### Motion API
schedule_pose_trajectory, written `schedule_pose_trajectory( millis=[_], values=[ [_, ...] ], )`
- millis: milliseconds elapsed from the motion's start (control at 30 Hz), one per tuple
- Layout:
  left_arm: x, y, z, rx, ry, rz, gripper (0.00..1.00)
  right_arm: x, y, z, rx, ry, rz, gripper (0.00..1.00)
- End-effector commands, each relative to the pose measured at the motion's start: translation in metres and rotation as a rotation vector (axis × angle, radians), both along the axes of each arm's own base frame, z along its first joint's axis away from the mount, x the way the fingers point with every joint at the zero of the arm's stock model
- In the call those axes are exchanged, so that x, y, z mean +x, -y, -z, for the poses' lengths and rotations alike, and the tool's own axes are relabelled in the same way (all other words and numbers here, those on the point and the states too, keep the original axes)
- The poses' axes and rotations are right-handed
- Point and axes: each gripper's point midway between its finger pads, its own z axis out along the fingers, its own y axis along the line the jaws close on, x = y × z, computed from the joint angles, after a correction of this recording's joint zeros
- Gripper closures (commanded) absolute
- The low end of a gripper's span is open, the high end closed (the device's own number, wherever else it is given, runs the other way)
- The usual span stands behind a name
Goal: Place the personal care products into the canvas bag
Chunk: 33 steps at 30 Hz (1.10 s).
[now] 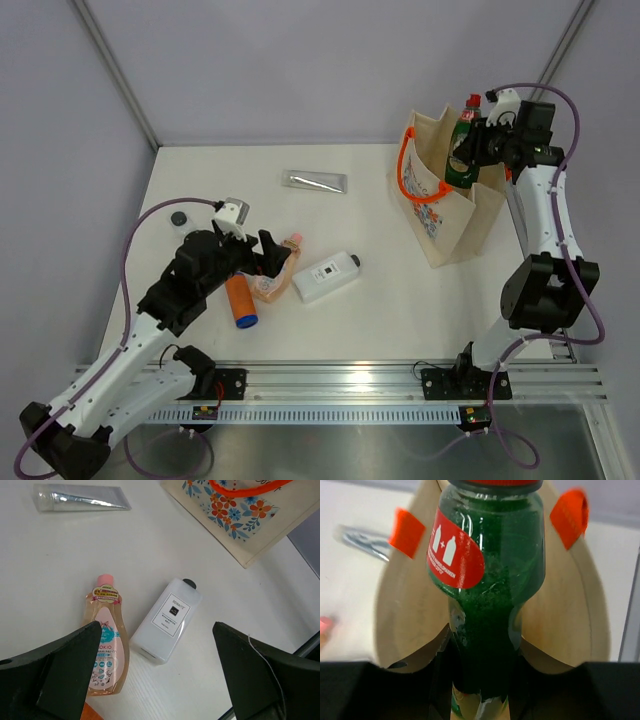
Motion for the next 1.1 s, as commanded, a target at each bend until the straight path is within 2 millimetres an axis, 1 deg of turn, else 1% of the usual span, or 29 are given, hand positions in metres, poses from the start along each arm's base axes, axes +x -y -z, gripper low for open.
schedule_pose_trajectory(
  millis=[0, 33, 67, 133, 167, 200, 233, 267, 300, 333, 400, 433, 467, 533, 567, 600, 667, 700, 733, 767, 800, 833, 867, 900, 933, 967, 1000, 1033, 1067],
  values=[
    [0.009, -0.007, 0.007, 0.0, -0.037, -0.081, 0.01, -0.001, -0.002, -0.014, -0.082, 0.078, -0.07, 0.97],
    [0.013, -0.008, 0.012, 0.019, -0.057, -0.095, 0.01, -0.006, -0.005, -0.001, -0.083, 0.036, -0.094, 0.95],
    [0.013, -0.01, 0.019, 0.039, -0.078, -0.105, 0.01, -0.008, -0.008, 0.007, -0.094, 0.016, -0.118, 0.92],
    [0.017, -0.015, 0.028, 0.083, -0.117, -0.14, 0.01, -0.014, -0.009, 0.027, -0.106, -0.041, -0.147, 0.8],
    [0.02, -0.015, 0.039, 0.124, -0.148, -0.142, 0.01, -0.016, -0.008, 0.031, -0.12, -0.052, -0.157, 0.72],
    [0.021, -0.016, 0.042, 0.143, -0.162, -0.143, 0.01, -0.016, -0.006, 0.036, -0.127, -0.07, -0.152, 0.63],
    [0.022, -0.019, 0.048, 0.17, -0.182, -0.161, 0.01, -0.018, -0.005, 0.04, -0.131, -0.087, -0.148, 0.43],
    [0.021, -0.021, 0.051, 0.199, -0.212, -0.163, 0.01, -0.018, -0.003, 0.038, -0.142, -0.089, -0.144, 0.34],
    [0.023, -0.022, 0.063, 0.238, -0.249, -0.163, 0.01, -0.019, -0.003, 0.039, -0.147, -0.095, -0.148, 0.31],
    [0.021, -0.024, 0.066, 0.265, -0.274, -0.166, 0.01, -0.02, -0.003, 0.037, -0.146, -0.101, -0.149, 0.29],
    [0.022, -0.026, 0.077, 0.316, -0.314, -0.169, 0.01, -0.02, -0.006, 0.023, -0.14, -0.072, -0.16, 0.27],
    [0.023, -0.027, 0.08, 0.33, -0.322, -0.17, 0.01, -0.02, -0.007, 0.017, -0.136, -0.056, -0.159, 0.23],
    [0.023, -0.028, 0.08, 0.34, -0.327, -0.172, 0.01, -0.019, -0.008, 0.005, -0.13, -0.034, -0.157, 0.15],
    [0.023, -0.027, 0.086, 0.362, -0.348, -0.16, 0.01, -0.022, -0.01, -0.003, -0.123, -0.038, -0.168, 0.1],
    [0.024, -0.027, 0.088, 0.374, -0.352, -0.154, 0.01, -0.02, -0.01, -0.011, -0.126, -0.024, -0.164, 0.05],
    [0.025, -0.025, 0.087, 0.379, -0.353, -0.148, 0.01, -0.021, -0.009, -0.015, -0.13, -0.017, -0.159, 0.04],
    [0.027, -0.02, 0.1, 0.425, -0.39, -0.119, 0.01, -0.024, -0.007, -0.02, -0.147, 0.003, -0.151, 0.04],
    [0.031, -0.016, 0.098, 0.433, -0.39, -0.113, 0.01, -0.032, -0.01, -0.032, -0.152, 0.038, -0.167, 0.03],
    [0.031, -0.014, 0.111, 0.47, -0.429, -0.099, 0.01, -0.04, -0.014, -0.039, -0.154, 0.05, -0.187, 0.02],
    [0.034, -0.011, 0.115, 0.491, -0.433, -0.086, 0.01, -0.047, -0.018, -0.044, -0.167, 0.07, -0.217, 0.01],
    [0.037, -0.01, 0.119, 0.506, -0.443, -0.08, 0.01, -0.063, -0.027, -0.064, -0.165, 0.128, -0.254, 0.0],
    [0.044, -0.005, 0.118, 0.511, -0.437, -0.073, 0.01, -0.075, -0.033, -0.071, -0.164, 0.143, -0.283, 0.0],
    [0.047, -0.003, 0.131, 0.55, -0.464, -0.053, 0.01, -0.085, -0.037, -0.071, -0.174, 0.154, -0.316, 0.01],
    [0.051, -0.001, 0.136, 0.567, -0.476, -0.044, 0.01, -0.105, -0.044, -0.089, -0.176, 0.203, -0.334, 0.0],
    [0.057, 0.004, 0.135, 0.569, -0.476, -0.032, 0.01, -0.12, -0.055, -0.092, -0.15, 0.219, -0.388, 0.0],
    [0.061, 0.006, 0.15, 0.606, -0.509, -0.015, 0.01, -0.131, -0.06, -0.081, -0.129, 0.199, -0.414, 0.01],
    [0.064, 0.007, 0.157, 0.619, -0.52, -0.009, 0.01, -0.155, -0.073, -0.094, -0.108, 0.252, -0.467, 0.0],
    [0.066, 0.006, 0.163, 0.638, -0.536, -0.009, 0.01, -0.168, -0.08, -0.091, -0.087, 0.253, -0.498, 0.0],
    [0.073, 0.004, 0.174, 0.665, -0.561, -0.023, 0.01, -0.178, -0.086, -0.073, -0.049, 0.219, -0.525, 0.0]
  ],
)
